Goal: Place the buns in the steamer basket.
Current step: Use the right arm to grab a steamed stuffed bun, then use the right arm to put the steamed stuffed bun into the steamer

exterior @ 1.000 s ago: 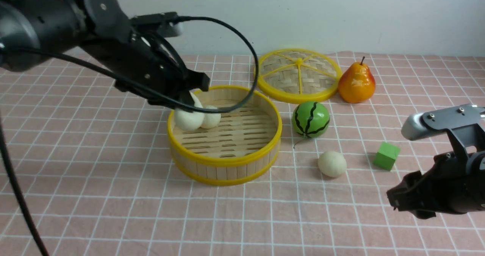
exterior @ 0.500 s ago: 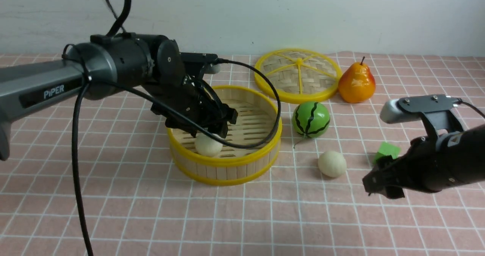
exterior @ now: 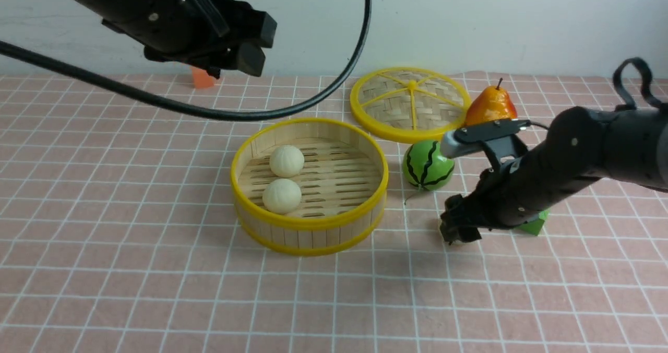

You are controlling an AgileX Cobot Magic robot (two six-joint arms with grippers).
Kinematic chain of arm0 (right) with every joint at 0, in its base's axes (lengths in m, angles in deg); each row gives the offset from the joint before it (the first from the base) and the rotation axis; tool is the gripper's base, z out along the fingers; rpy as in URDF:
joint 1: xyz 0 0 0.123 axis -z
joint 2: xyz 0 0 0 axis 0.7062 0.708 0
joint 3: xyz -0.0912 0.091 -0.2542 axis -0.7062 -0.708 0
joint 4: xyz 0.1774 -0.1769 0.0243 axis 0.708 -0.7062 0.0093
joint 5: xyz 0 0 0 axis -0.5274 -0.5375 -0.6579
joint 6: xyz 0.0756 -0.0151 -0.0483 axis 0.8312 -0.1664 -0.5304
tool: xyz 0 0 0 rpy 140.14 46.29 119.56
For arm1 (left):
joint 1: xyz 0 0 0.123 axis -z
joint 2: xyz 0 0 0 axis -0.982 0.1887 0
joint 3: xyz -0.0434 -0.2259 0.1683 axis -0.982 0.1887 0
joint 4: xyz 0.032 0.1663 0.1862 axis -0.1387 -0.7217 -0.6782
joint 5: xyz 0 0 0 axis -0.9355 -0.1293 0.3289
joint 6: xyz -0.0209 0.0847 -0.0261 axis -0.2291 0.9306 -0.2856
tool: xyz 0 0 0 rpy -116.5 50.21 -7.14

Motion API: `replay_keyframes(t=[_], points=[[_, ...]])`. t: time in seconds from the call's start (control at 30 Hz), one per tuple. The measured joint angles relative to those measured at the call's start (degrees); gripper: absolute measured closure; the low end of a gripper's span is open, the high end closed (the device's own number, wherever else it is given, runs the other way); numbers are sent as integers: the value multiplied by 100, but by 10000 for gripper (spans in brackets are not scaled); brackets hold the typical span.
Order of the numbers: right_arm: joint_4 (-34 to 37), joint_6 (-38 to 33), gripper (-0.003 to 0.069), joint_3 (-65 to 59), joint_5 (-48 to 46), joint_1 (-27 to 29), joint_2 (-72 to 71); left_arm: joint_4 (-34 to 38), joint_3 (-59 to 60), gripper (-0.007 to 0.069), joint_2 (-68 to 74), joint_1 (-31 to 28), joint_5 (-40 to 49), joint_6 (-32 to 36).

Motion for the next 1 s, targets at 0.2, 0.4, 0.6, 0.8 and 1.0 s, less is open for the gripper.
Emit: replay_keyframes(t=[0.2, 0.4, 0.6, 0.8, 1.0], points=[[-93, -45, 288, 284, 4, 0, 386, -305, 413, 357, -815, 0, 677, -106], [-123, -533, 638, 689, -194, 0, 166, -1456, 1895, 454, -2530, 0, 600, -835], [247, -1133, 641, 1807, -764, -314, -45, -3182, 3782, 461, -4265, 0, 336, -2587], [626, -1666, 640, 2720, -529, -869, 639, -4086, 5302, 461, -4962, 0, -290, -4013], [688, -1697, 508, 3070, -249, -1016, 1627, -4121, 5958, 457, -4989, 0, -594, -4429]])
